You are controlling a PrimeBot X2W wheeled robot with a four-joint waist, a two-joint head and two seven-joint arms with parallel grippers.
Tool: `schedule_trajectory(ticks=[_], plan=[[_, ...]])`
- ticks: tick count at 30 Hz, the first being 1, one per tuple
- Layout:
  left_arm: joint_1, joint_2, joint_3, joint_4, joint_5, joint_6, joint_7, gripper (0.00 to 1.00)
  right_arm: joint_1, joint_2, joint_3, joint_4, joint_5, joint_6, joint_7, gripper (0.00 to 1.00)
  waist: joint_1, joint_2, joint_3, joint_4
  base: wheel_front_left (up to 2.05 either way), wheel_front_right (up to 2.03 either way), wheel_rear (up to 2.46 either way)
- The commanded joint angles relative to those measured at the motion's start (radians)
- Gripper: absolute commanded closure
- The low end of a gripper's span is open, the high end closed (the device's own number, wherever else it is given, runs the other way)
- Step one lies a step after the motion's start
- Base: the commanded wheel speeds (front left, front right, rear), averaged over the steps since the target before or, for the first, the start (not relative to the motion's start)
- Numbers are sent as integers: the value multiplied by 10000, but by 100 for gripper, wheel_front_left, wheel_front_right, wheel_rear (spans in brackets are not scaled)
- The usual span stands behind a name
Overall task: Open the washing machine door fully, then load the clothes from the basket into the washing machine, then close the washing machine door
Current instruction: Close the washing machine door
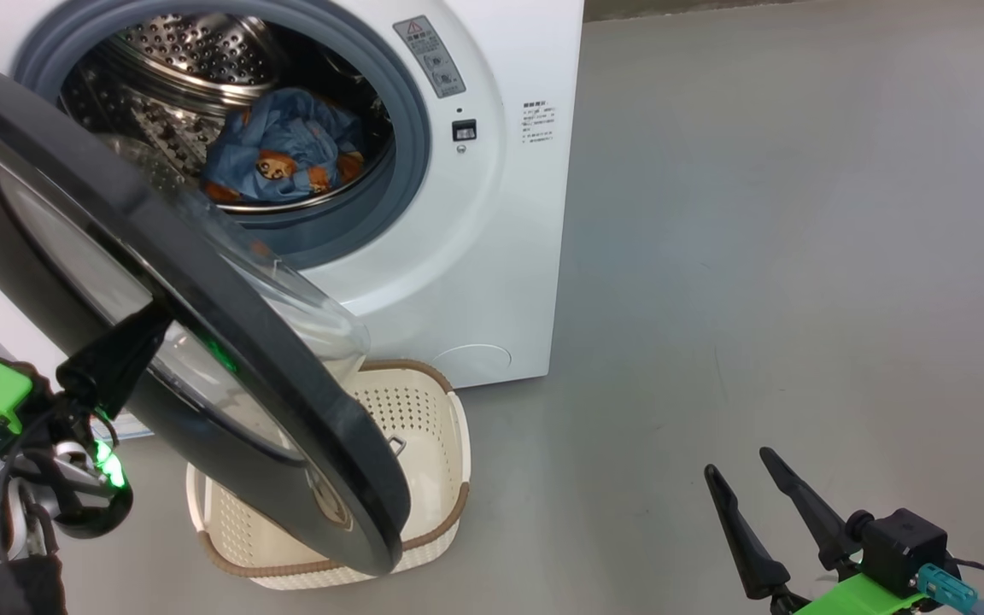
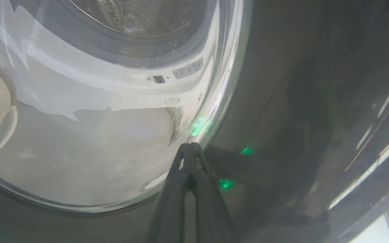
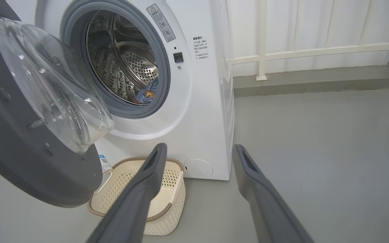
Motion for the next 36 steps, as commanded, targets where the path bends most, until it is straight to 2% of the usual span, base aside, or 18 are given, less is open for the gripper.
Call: schedule_trajectory(ticks=[1, 7, 18, 22, 23, 24, 25, 26, 31, 36], plan=[[-432, 144, 122, -250, -92, -111, 35, 100, -270, -149, 172, -234, -28, 16, -49, 0, 0, 0, 3, -4, 0, 0, 0], [-294, 228, 107, -284, 36, -271, -23, 100, -242, -135, 165, -230, -28, 16, -49, 0, 0, 0, -26, -6, 0, 0, 0], [840, 902, 243, -1033, 864, -884, -267, 100, -54, -103, 23, -236, -46, 16, -49, 0, 0, 0, -171, 139, 0, 0, 0], [1376, 1062, 186, -1414, 1365, -1357, -541, 67, 3, -105, -30, -249, -51, 16, -49, 0, 0, 0, -235, 237, 0, 0, 0], [1524, 1079, 174, -1488, 1513, -1514, -667, 55, 18, -106, -39, -253, -56, 16, -49, 0, 0, 0, -253, 253, 0, 0, 0], [1662, 1084, 167, -1576, 1658, -1691, -814, 34, 34, -109, -51, -257, -60, 16, -49, 0, 0, 0, -276, 268, 0, 0, 0], [1815, 1116, 148, -1661, 1855, -1918, -986, 9, 54, -112, -66, -262, -63, 16, -49, 0, 0, 0, -296, 283, 0, 0, 0], [1961, 1150, 171, -1668, 2038, -2133, -1185, 0, 72, -115, -81, -268, -67, 16, -49, 0, 0, 0, -311, 294, 0, 0, 0], [2732, 1234, -81, -1636, 3050, -3122, -2053, 0, 147, -134, -156, -303, -80, 16, -49, 0, 0, 0, -334, 344, 0, 0, 0], [3407, 1311, -480, -1678, 4271, -3555, -3620, 0, 227, -174, -249, -351, -91, 16, -49, 0, 0, 0, -324, 388, 0, 0, 0]])
